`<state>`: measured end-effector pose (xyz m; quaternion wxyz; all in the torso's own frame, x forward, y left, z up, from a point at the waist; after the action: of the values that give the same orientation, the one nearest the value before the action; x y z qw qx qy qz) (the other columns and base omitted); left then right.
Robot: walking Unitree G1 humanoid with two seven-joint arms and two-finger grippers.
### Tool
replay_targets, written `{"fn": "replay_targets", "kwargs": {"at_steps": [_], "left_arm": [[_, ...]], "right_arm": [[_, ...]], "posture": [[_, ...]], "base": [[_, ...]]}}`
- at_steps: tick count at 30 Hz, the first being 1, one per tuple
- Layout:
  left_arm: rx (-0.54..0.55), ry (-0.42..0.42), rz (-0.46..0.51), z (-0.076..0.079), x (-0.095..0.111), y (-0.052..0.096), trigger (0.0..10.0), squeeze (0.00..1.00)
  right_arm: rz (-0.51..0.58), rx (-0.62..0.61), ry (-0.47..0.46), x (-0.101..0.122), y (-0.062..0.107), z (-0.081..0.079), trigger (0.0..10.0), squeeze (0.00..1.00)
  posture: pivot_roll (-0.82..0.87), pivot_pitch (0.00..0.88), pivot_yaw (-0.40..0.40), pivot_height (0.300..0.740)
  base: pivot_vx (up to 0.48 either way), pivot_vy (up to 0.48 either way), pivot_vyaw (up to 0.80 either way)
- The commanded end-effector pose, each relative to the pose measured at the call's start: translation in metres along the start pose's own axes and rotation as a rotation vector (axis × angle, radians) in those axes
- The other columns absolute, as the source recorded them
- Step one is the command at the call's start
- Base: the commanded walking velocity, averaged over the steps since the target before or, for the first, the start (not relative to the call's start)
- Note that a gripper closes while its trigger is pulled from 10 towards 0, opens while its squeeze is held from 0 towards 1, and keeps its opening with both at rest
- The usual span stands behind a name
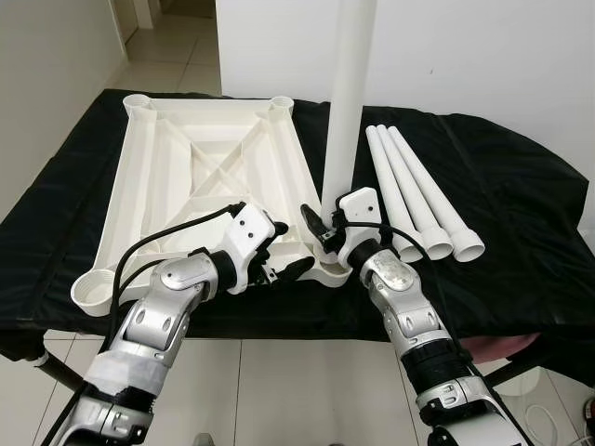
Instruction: Building children table
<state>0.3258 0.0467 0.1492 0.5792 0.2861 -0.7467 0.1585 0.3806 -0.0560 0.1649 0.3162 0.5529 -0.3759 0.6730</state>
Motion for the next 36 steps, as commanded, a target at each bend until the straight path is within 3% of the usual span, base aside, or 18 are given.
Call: {"fn": "replay_targets", "kwargs": {"at_steps": [1, 8, 20, 23, 30, 36], "left_arm": [[0.03, -0.002, -0.031, 0.003, -0.007, 0.001, 10.0, 0.0], [-0.022, 0.009, -0.056, 0.015, -0.016, 0.004, 10.0, 0.0], [0.006, 0.018, -0.064, 0.009, -0.014, 0.006, 10.0, 0.0], [0.004, 0.02, -0.064, 0.009, -0.013, 0.007, 10.0, 0.0], [0.008, 0.014, -0.063, 0.006, -0.012, 0.006, 10.0, 0.0], [0.015, 0.009, -0.061, 0.004, -0.01, 0.007, 10.0, 0.0]], "right_arm": [[-0.059, 0.006, -0.002, -0.017, 0.008, 0.0, 10.0, 0.0], [-0.083, -0.032, -0.01, -0.027, 0.016, 0.011, 10.0, 0.0], [-0.111, -0.06, -0.056, -0.048, 0.034, 0.015, 10.0, 0.0], [-0.116, -0.063, -0.083, -0.053, 0.034, 0.014, 10.0, 0.0], [-0.104, 0.06, -0.11, -0.054, 0.03, -0.009, 10.0, 0.0], [-0.131, 0.092, -0.148, -0.059, 0.03, -0.012, 10.0, 0.0]], "posture": [[0.01, 0.0, -0.076, 0.74], [0.0, 0.0, -0.077, 0.74], [-0.01, 0.0, -0.061, 0.74], [-0.01, 0.0, -0.059, 0.74], [0.0, 0.0, -0.052, 0.74], [0.0, 0.0, -0.054, 0.74]], "base": [[0.0, 0.0, 0.0], [0.0, 0.0, 0.0], [0.0, 0.0, 0.0], [0.0, 0.0, 0.0], [0.0, 0.0, 0.0], [0.0, 0.0, 0.0]]}}
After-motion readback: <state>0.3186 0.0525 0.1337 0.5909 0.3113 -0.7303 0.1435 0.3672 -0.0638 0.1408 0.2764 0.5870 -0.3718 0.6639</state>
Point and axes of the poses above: a point about 5 cm out from each wrist's last joint towards the gripper, its own y axis pointing back from the gripper into the wrist, its own x axis along the axis of the wrist's last joint, z = x × y, the point moved 6 cm from there along -y, pointing out of the wrist towards the gripper, and after that the axes turned 4 degrees about -y, right-handed, at the moved point
